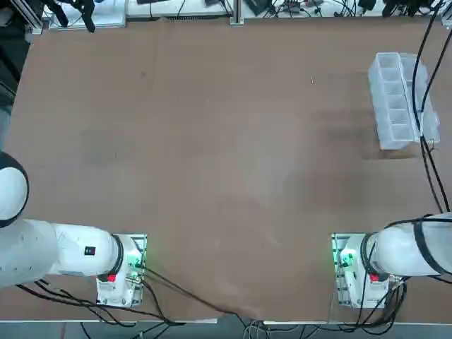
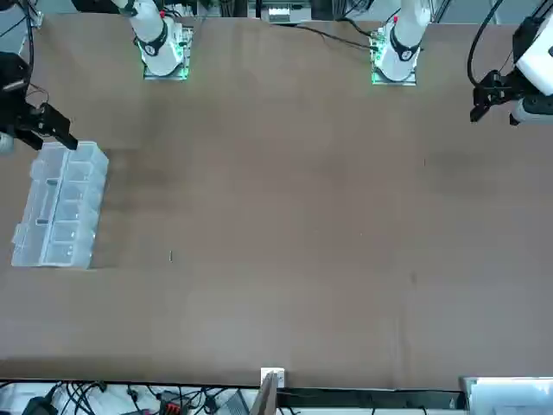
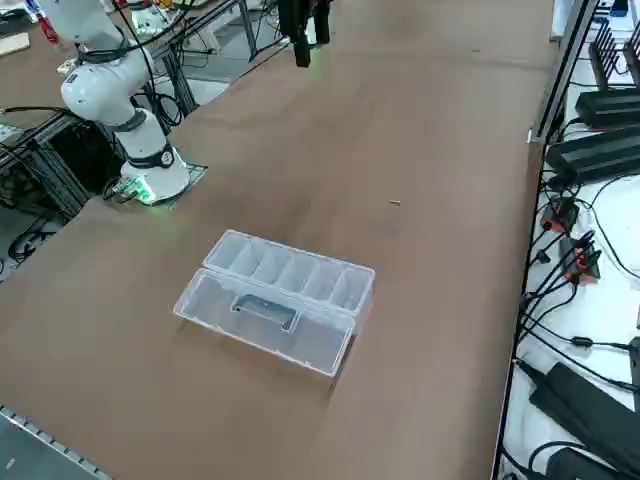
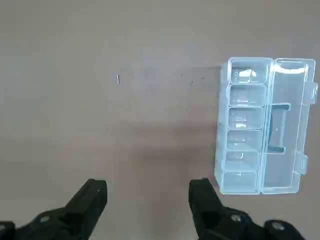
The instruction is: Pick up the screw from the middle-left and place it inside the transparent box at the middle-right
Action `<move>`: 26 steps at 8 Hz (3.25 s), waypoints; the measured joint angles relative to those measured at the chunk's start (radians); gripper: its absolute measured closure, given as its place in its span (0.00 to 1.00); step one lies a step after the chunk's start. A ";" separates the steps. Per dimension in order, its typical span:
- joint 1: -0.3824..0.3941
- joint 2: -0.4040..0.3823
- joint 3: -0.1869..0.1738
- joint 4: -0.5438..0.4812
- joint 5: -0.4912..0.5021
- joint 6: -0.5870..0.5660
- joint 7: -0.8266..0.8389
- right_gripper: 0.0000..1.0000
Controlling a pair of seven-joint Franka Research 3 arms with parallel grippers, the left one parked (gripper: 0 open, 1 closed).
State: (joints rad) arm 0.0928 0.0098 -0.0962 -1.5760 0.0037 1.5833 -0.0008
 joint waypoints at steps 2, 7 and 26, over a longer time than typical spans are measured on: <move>0.000 0.001 0.002 0.000 0.001 0.001 0.000 0.00; 0.021 0.176 0.012 -0.023 0.066 0.238 0.001 0.00; 0.151 0.713 0.015 -0.087 0.057 0.860 0.186 0.31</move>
State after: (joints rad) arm 0.2435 0.7228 -0.0807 -1.6633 0.0612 2.4435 0.1853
